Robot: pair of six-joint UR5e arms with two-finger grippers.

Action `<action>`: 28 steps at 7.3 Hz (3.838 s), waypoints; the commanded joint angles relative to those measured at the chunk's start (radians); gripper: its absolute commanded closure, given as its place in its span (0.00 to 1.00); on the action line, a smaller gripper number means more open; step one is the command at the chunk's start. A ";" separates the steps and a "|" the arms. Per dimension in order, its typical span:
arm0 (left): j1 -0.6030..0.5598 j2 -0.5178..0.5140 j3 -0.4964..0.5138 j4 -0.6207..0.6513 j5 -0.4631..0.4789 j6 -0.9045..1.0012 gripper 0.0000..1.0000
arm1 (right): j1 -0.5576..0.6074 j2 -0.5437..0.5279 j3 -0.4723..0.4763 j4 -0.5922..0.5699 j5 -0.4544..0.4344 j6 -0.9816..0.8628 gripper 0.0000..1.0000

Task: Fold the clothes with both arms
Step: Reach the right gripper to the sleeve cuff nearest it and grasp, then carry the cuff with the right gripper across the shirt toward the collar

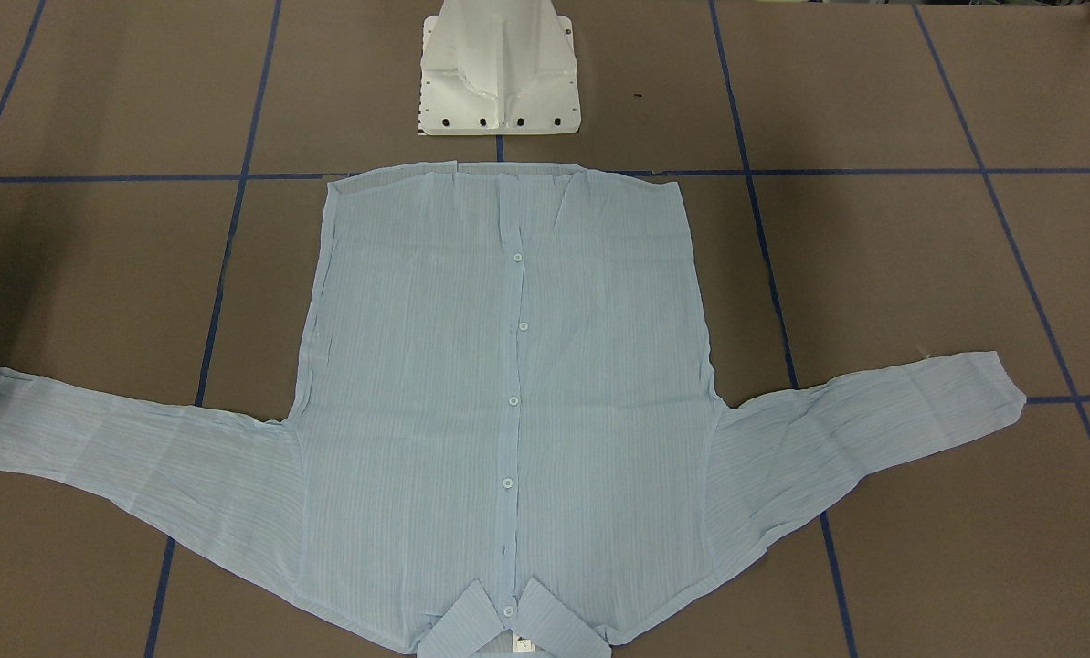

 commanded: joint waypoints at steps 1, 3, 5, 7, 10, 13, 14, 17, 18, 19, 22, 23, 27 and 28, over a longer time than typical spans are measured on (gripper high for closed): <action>-0.001 0.000 -0.008 0.000 0.002 -0.002 0.00 | 0.028 0.008 0.039 -0.007 0.088 0.013 1.00; -0.001 0.000 -0.009 0.000 0.000 0.000 0.00 | 0.047 -0.015 0.187 -0.005 0.139 0.122 1.00; -0.002 0.000 -0.009 0.000 0.000 0.000 0.00 | -0.049 0.026 0.322 -0.004 0.127 0.418 1.00; -0.001 0.000 -0.012 0.000 -0.001 0.000 0.00 | -0.141 0.176 0.330 -0.005 0.059 0.711 1.00; -0.002 0.006 -0.034 0.002 0.000 0.000 0.00 | -0.316 0.457 0.266 -0.059 -0.169 1.004 1.00; -0.002 0.037 -0.072 0.003 -0.003 -0.002 0.00 | -0.457 0.777 0.009 -0.055 -0.284 1.053 1.00; -0.002 0.041 -0.083 0.005 -0.001 -0.002 0.00 | -0.485 0.866 -0.094 -0.050 -0.296 1.053 1.00; -0.002 0.052 -0.087 0.003 -0.003 -0.002 0.00 | -0.521 0.891 -0.133 -0.044 -0.356 1.053 1.00; 0.001 0.051 -0.086 0.003 -0.003 -0.002 0.00 | -0.525 0.899 -0.148 -0.044 -0.365 1.054 0.75; 0.003 0.051 -0.083 0.000 -0.003 -0.002 0.00 | -0.527 0.903 -0.162 -0.044 -0.384 1.053 0.01; 0.117 0.005 -0.039 -0.006 -0.001 -0.002 0.00 | -0.544 0.943 -0.184 -0.054 -0.407 1.089 0.00; 0.128 -0.011 0.019 -0.042 -0.001 -0.035 0.00 | -0.545 0.933 -0.159 -0.062 -0.402 1.105 0.00; 0.281 -0.179 0.372 -0.307 0.003 -0.363 0.02 | -0.499 0.519 0.451 -0.376 -0.355 1.082 0.01; 0.350 -0.227 0.452 -0.366 0.008 -0.409 0.03 | -0.482 0.442 0.517 -0.392 -0.353 1.045 0.01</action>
